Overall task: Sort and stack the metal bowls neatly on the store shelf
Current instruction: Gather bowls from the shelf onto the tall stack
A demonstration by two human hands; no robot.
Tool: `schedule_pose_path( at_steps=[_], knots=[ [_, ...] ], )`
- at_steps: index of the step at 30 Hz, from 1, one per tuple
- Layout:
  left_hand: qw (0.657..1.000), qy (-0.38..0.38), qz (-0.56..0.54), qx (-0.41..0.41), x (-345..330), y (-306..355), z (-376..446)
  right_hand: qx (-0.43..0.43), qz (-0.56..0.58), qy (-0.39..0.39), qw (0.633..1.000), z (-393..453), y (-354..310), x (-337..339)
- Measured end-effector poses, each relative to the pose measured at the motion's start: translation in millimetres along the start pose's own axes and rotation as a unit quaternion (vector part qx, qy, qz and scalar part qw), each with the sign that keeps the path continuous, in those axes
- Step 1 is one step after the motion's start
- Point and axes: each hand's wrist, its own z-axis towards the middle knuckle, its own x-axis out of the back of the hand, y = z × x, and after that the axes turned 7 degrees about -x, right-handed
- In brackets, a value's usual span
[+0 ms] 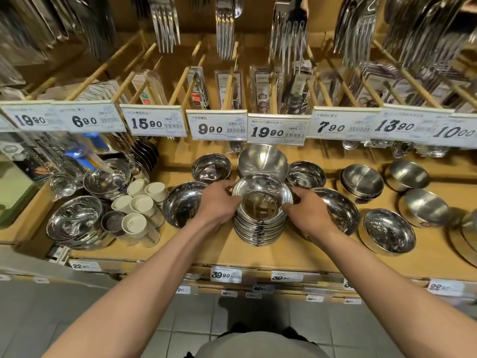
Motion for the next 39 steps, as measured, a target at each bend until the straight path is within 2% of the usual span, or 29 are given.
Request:
schedule_pose_path(
  at_steps=[3,6,9,11,14,18,24,34,37,39],
  knots=[
    [1.000,-0.004,-0.014,0.002,1,4,-4,0.005,0.001,-0.011,1.000,-3,0,3],
    [0.999,0.003,-0.035,0.008,5,6,-10,-0.014,0.070,-0.024,0.997,-10,4,10],
    [0.998,0.048,-0.029,0.006,13,0,-18,-0.063,0.149,0.015,0.987,-23,30,26],
    [0.996,0.073,-0.041,0.011,18,-3,-27,-0.104,0.164,0.052,0.980,-32,53,40],
    [0.993,0.091,-0.072,-0.005,17,4,-42,-0.168,0.180,0.068,0.967,-42,81,58],
    [0.994,0.057,-0.072,-0.063,0,30,-51,-0.193,0.179,0.071,0.962,-45,97,69],
    [0.995,-0.004,-0.042,-0.093,-25,61,-56,-0.207,0.161,0.047,0.964,-29,108,80],
    [1.000,-0.010,-0.029,-0.002,-71,84,-72,-0.191,0.152,-0.068,0.967,3,131,87],
    [0.997,0.000,-0.069,0.040,-81,84,-78,-0.179,0.158,-0.096,0.966,14,133,87],
    [0.993,0.002,-0.103,0.061,-86,83,-83,-0.198,0.200,-0.113,0.953,19,134,85]
  ],
)
